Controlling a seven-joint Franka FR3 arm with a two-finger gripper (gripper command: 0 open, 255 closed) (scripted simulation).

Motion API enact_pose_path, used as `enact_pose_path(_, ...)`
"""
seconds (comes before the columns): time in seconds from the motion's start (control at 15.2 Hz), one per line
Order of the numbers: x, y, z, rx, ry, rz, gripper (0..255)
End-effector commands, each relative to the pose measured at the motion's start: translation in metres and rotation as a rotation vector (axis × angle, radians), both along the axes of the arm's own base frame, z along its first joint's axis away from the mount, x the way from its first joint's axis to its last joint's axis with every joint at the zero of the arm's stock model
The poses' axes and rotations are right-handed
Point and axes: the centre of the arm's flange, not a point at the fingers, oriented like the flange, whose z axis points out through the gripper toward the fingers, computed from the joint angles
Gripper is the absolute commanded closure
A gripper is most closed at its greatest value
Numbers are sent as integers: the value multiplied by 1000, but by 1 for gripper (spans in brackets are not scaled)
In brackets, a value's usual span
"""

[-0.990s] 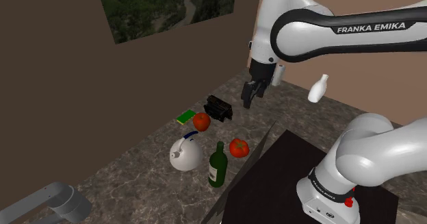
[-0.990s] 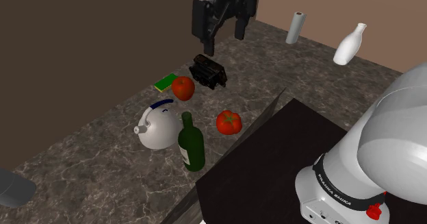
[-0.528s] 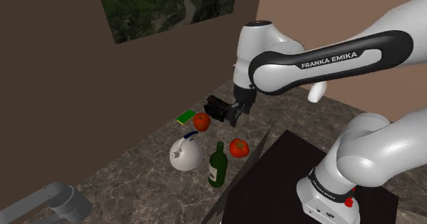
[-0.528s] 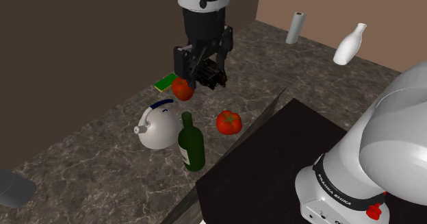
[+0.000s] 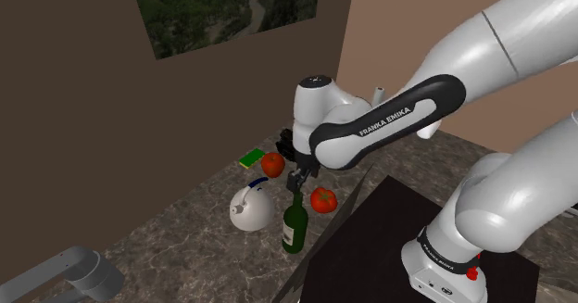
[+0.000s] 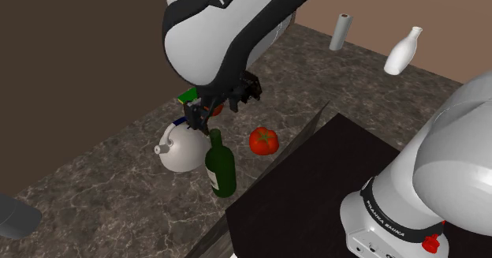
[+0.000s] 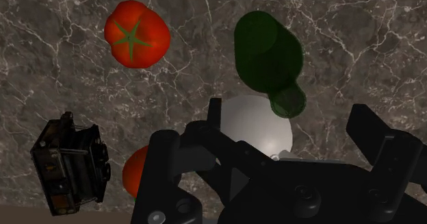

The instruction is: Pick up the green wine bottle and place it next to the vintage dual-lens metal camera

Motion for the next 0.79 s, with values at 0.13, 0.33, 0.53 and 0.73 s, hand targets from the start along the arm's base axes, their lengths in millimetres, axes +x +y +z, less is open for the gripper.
enact_pose_path(0.13,4,15,-34,-5,1,7,0)
enact_pose_path(0.33,3,14,-49,-5,1,7,0)
enact_pose_path(0.53,3,14,-68,-5,1,7,0)
enact_pose_path(0.73,3,14,-68,-5,1,7,0)
